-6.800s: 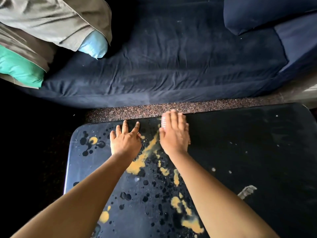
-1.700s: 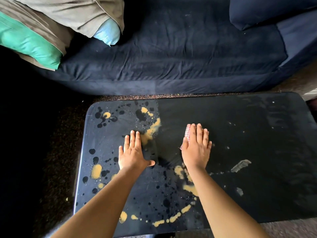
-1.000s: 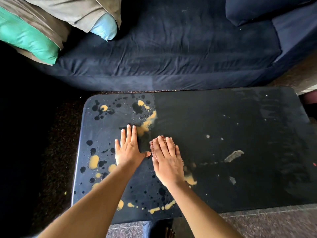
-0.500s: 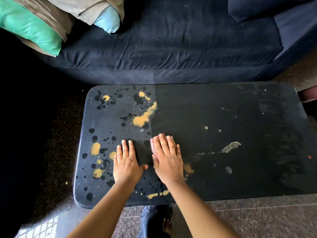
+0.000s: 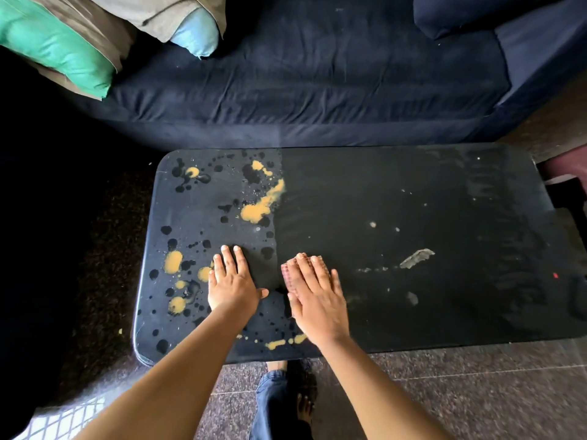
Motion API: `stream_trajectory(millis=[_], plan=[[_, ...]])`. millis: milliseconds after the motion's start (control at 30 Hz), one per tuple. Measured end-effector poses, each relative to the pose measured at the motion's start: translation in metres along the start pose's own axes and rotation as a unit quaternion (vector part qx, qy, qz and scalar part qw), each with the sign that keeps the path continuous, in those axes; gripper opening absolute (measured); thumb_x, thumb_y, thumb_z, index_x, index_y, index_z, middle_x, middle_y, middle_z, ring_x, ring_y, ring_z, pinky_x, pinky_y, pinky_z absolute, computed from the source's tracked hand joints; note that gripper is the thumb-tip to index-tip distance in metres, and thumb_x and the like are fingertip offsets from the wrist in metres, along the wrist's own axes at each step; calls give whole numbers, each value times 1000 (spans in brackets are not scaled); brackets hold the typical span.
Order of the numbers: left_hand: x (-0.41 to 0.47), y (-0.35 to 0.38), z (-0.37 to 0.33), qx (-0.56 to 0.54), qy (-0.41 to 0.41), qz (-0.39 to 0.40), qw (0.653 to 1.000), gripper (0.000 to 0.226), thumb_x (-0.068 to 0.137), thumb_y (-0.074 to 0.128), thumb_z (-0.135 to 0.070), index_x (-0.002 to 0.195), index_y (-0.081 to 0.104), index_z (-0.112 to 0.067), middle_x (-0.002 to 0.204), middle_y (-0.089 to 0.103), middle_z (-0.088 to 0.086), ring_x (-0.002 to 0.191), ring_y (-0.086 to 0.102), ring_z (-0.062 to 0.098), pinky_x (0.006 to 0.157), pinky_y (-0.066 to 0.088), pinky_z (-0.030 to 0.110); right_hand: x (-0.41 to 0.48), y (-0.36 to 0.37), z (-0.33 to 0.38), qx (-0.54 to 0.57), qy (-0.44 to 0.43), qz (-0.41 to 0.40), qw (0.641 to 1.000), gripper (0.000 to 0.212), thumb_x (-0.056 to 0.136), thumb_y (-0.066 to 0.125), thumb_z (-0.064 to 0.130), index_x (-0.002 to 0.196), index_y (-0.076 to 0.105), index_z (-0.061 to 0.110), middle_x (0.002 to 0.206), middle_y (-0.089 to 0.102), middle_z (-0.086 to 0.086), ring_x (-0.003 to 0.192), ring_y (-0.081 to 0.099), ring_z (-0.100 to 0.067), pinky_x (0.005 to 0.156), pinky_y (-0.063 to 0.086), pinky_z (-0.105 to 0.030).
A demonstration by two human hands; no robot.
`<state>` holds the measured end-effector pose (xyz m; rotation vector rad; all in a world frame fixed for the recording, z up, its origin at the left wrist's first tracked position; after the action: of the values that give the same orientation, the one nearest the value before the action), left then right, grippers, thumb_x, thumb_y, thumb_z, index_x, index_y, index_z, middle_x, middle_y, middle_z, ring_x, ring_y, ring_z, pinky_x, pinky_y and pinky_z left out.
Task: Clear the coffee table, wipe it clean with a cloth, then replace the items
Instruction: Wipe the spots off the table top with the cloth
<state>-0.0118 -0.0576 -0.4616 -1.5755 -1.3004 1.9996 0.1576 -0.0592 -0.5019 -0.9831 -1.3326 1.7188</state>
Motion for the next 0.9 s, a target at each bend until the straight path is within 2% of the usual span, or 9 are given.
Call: stream_trajectory(millis=[133,233,333,433,500,567,700,767,900], plan=[[2,1,1,4,0,2,1000,104,89,51,-55,148,-21,-7,156,-20,15,146,-12,31,119,3,42,-14,-2,-45,-3,169,8,986,62,89,31,40,148,28,23,155,26,2,141,27,-27,108,33,-52],[3,2,1,9,-3,1,1000,104,90,51,-55,148,-21,-7,156,-20,15,146,-12,31,119,2,42,-14,-1,-20,35,220,-23,975,64,86,44,36,147,31,19,153,32,-4,139,30,-32,107,35,-52],[3,3,0,12,-6,-1,1000,104,89,51,-56,148,-21,-8,157,-21,14,146,-12,31,119,2,42,-20,3,21,49,108,-24,993,69,85,50,36,147,24,24,153,31,-2,139,30,-30,108,32,-51],[4,3,0,7,-9,-1,1000,105,89,52,-56,148,-20,-9,157,-20,14,146,-11,30,119,1,42,-25,2,14,27,6,1,1000,62,86,39,37,145,29,26,153,30,3,140,30,-26,107,35,-52],[3,3,0,5,-8,-3,1000,105,88,53,-56,148,-20,-9,157,-20,13,146,-11,30,119,1,42,-29,2,-12,4,22,14,1000,63,86,35,39,147,25,28,155,25,6,142,27,-24,109,31,-52],[3,3,1,4,-9,-3,1000,105,88,52,-56,148,-20,-9,157,-20,13,146,-11,29,119,1,42,-32,1,-39,1,110,14,994,62,88,33,41,148,26,26,156,24,4,142,27,-25,108,31,-54],[4,4,3,4,-9,-2,1000,106,88,52,-58,148,-21,-9,157,-21,12,146,-12,29,119,1,42,-42,3,-36,22,203,-8,979,66,87,53,34,147,31,19,155,28,-4,141,27,-31,107,34,-54],[3,5,3,2,-9,-4,1000,106,88,52,-58,148,-21,-10,157,-21,11,146,-12,28,119,2,42,-48,6,-9,44,186,-20,981,67,85,52,35,147,30,20,154,29,-4,140,28,-32,108,31,-53],[2,6,3,-13,-7,-10,1000,105,87,53,-57,148,-20,-12,157,-21,9,146,-12,27,119,1,43,-56,9,14,32,29,3,999,62,85,39,38,146,31,25,154,30,1,140,30,-27,108,33,-52]])
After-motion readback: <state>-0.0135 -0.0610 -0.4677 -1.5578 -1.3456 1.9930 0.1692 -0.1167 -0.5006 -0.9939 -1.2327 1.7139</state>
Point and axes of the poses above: each hand's wrist, its own x-axis towards the middle knuckle, its own y-axis out of the palm, z = x × y, the point moved 1 cm from there along x, towards the middle knuckle
